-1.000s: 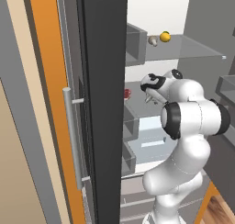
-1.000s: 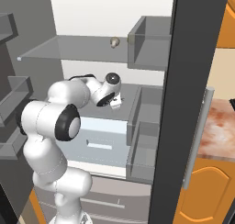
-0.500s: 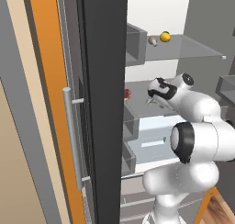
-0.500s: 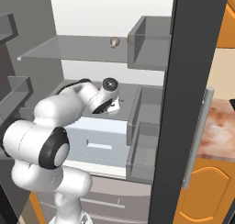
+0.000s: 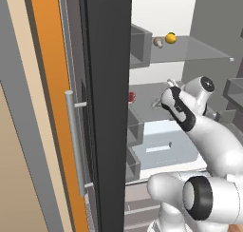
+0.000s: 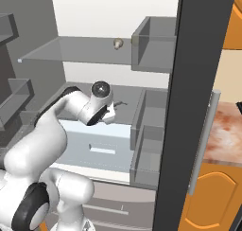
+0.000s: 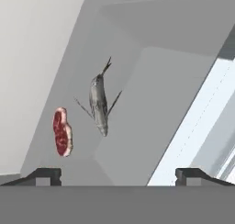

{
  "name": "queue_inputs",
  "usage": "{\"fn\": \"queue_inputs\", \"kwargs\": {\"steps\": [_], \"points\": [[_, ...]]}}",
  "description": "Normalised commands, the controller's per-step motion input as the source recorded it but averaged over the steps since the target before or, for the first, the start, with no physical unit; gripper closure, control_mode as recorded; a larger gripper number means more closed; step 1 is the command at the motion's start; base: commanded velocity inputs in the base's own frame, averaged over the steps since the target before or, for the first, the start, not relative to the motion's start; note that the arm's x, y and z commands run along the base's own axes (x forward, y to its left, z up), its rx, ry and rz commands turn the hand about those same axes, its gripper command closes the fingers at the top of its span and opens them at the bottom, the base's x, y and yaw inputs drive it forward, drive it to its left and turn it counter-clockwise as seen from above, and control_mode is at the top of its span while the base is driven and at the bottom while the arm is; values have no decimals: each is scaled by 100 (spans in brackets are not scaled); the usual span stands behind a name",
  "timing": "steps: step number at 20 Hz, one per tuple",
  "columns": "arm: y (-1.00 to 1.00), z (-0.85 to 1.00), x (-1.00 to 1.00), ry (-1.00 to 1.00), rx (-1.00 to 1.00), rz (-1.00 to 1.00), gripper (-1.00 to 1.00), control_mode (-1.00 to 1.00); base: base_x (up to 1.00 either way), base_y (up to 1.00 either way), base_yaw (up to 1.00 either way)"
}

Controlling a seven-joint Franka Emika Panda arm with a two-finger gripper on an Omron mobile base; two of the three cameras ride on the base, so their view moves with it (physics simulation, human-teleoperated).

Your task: Transport the fish and mushroom to the fridge. Place the fish on the rack containing meat and place the mushroom on the rack containing the vegetable, ensuring meats and vegetables are on different racks.

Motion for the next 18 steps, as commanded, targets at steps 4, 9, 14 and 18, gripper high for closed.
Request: {"fn": "queue_inputs", "kwargs": {"steps": [4,9,14,18], "points": [[0,80,-99,4,-8,0,-100,-100,0,0,0],[0,66,-100,6,-13,0,-100,-100,0,0,0],[0,85,-100,0,-12,0,-100,-100,0,0,0],[0,79,-100,2,-11,2,-100,-100,0,0,0]]}}
